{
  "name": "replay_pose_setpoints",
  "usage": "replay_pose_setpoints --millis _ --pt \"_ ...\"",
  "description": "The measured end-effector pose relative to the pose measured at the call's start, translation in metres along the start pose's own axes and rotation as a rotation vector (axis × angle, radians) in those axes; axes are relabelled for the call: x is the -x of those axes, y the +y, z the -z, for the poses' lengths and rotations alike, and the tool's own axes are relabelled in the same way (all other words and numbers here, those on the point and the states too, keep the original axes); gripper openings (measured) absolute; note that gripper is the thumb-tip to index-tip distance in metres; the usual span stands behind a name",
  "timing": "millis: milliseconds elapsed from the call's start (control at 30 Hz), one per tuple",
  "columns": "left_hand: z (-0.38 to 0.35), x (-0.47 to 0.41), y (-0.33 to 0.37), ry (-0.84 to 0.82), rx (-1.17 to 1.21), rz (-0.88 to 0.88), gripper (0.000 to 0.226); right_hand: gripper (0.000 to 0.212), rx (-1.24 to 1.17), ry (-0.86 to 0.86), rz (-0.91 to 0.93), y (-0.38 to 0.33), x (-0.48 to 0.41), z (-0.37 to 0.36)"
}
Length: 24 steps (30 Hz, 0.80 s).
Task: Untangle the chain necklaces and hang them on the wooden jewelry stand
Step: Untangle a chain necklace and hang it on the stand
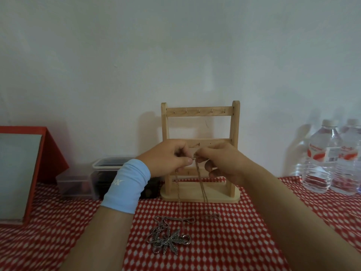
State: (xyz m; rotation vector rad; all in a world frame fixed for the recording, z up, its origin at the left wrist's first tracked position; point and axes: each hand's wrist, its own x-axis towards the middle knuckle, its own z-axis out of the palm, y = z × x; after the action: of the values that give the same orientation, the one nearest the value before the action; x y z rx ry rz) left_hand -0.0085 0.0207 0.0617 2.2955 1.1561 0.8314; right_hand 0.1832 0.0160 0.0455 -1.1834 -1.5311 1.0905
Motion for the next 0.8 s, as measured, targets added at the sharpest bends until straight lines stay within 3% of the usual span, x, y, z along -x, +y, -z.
replay_pose_setpoints --millis 167,300,600,800 --pt "0.0029 0.0008 -0.0047 -0.024 0.112 0.079 0.004 0.024 -0.049 0.012 0.062 0.0024 0.0004 -0.0113" --pt "-0.002 -0.0012 -0.0041 0.069 0.123 0.11 0.025 0.025 -0.038 -0.073 0.077 0.0003 0.0018 -0.0076" --pt "0.0046 -0.0006 -0.0061 0.127 0.035 0.075 0.015 0.029 -0.042 -0.059 0.049 0.0006 0.0019 -0.0081" --pt "0.0041 0.0018 -0.0072 0.174 0.119 0.042 0.008 0.026 -0.076 -0.082 0.044 0.0009 0.0009 -0.0065"
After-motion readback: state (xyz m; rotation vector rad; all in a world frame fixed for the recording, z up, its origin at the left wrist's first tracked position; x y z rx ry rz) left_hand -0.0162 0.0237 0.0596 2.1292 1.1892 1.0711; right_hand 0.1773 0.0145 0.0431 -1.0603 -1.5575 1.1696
